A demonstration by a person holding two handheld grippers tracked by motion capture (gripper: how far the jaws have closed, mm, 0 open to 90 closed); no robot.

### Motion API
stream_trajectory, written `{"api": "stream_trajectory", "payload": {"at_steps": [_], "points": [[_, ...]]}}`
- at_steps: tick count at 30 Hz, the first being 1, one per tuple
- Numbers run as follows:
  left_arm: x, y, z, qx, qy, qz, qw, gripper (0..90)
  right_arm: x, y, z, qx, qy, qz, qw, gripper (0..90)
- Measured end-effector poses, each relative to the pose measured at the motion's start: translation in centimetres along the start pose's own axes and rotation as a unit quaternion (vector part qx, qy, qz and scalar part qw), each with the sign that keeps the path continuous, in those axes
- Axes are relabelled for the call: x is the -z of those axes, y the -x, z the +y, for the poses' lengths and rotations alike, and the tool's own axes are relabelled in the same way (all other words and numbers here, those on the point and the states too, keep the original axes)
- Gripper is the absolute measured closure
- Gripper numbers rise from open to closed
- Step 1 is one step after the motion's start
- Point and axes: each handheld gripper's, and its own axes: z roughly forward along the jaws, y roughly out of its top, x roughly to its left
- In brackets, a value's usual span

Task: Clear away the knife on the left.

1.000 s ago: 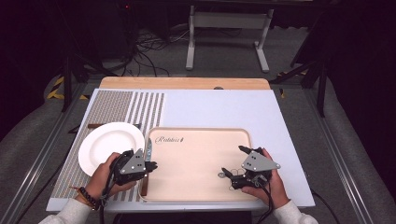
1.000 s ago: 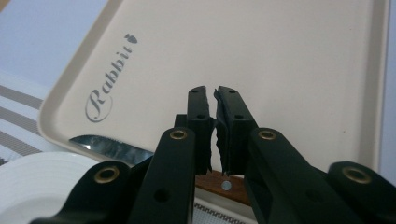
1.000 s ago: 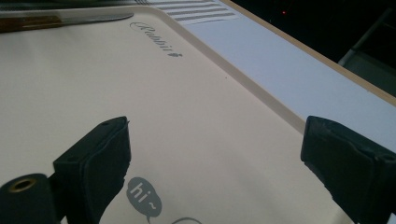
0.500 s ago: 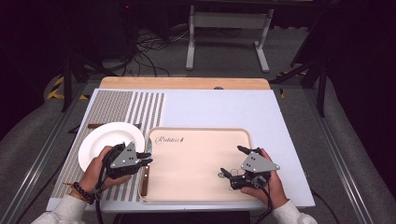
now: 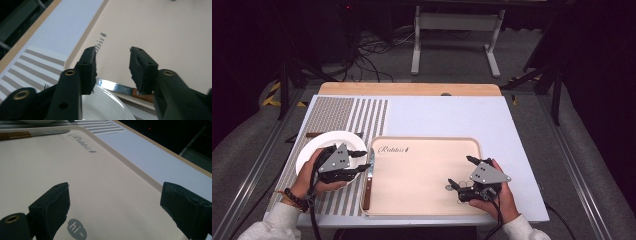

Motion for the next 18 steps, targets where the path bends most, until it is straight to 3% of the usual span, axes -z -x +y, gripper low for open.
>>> {"api": "stream_trajectory", "payload": {"at_steps": [8,10,12,18], "points": [[0.2,-0.7,-0.2,-0.002,0.012,0.014,0.9998,36.8,-0.1,0.3,0.0,-0.002,0.000,-0.003,1.0000,10.2],[0.2,-1.1,-0.2,0.012,0.021,0.018,0.9995,25.7,-0.1,0.4,-0.1,-0.004,-0.002,-0.004,1.0000,10.2],[0.2,-1.2,-0.2,0.015,0.023,0.023,0.9994,20.1,-0.1,0.4,-0.1,-0.005,-0.002,-0.004,1.0000,10.2],[0.9,-2.1,-0.8,0.038,0.046,0.037,0.9975,10.9,-0.2,0.4,0.0,-0.003,-0.002,-0.005,1.0000,10.1]]}}
